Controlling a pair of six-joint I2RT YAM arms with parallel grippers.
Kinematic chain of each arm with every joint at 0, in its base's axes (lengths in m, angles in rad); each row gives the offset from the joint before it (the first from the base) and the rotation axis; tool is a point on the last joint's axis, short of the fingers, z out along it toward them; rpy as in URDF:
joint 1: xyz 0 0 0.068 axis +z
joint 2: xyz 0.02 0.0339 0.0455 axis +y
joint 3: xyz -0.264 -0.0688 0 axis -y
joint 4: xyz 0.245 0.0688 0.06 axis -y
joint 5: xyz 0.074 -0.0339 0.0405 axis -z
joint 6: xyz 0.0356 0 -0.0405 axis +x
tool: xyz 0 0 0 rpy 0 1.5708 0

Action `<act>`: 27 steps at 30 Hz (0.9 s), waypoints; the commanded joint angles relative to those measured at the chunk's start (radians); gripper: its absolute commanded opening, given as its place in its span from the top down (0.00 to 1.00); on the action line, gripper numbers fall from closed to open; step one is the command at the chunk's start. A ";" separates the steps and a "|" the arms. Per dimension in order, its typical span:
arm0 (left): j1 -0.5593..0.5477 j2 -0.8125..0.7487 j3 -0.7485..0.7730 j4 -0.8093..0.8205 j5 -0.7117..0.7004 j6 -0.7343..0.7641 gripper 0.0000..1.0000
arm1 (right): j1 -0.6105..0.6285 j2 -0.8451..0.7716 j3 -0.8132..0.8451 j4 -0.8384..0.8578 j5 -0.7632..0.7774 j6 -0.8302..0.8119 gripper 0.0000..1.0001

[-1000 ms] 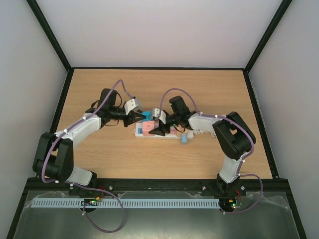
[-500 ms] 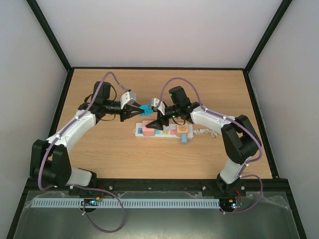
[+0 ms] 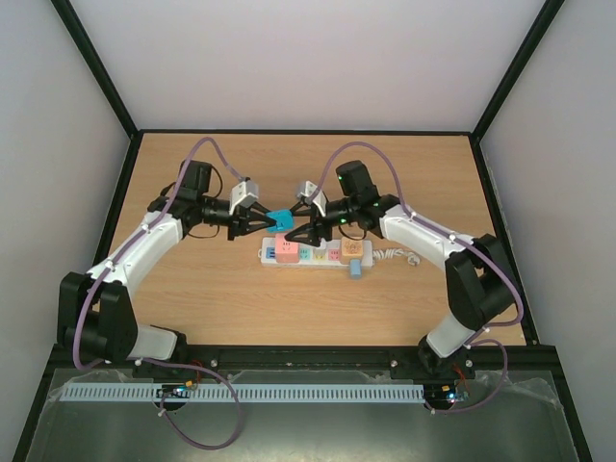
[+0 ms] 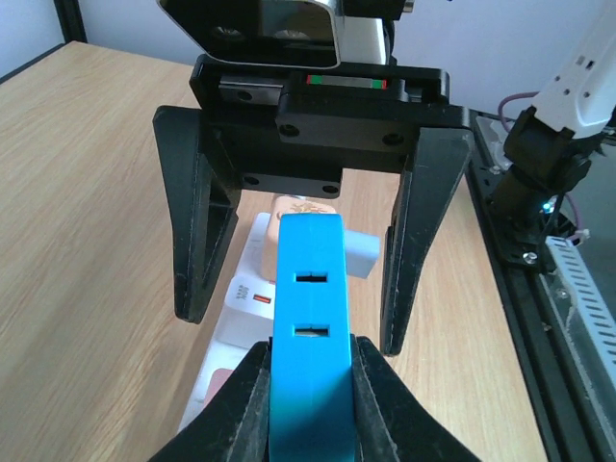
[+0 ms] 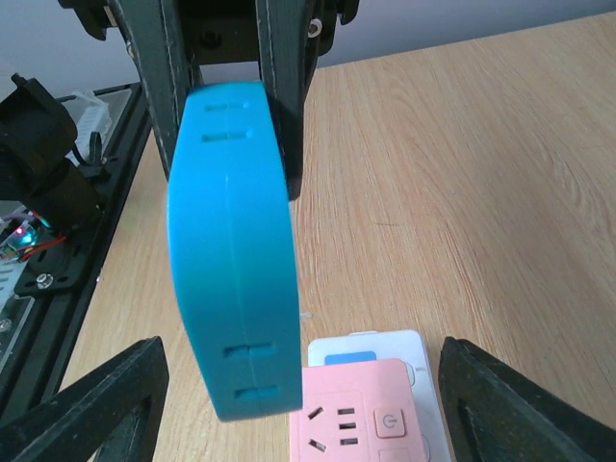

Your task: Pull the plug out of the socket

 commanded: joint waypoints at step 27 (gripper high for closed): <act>0.056 -0.059 -0.028 0.303 0.268 -0.404 0.97 | -0.030 -0.017 -0.122 0.525 -0.049 0.411 0.27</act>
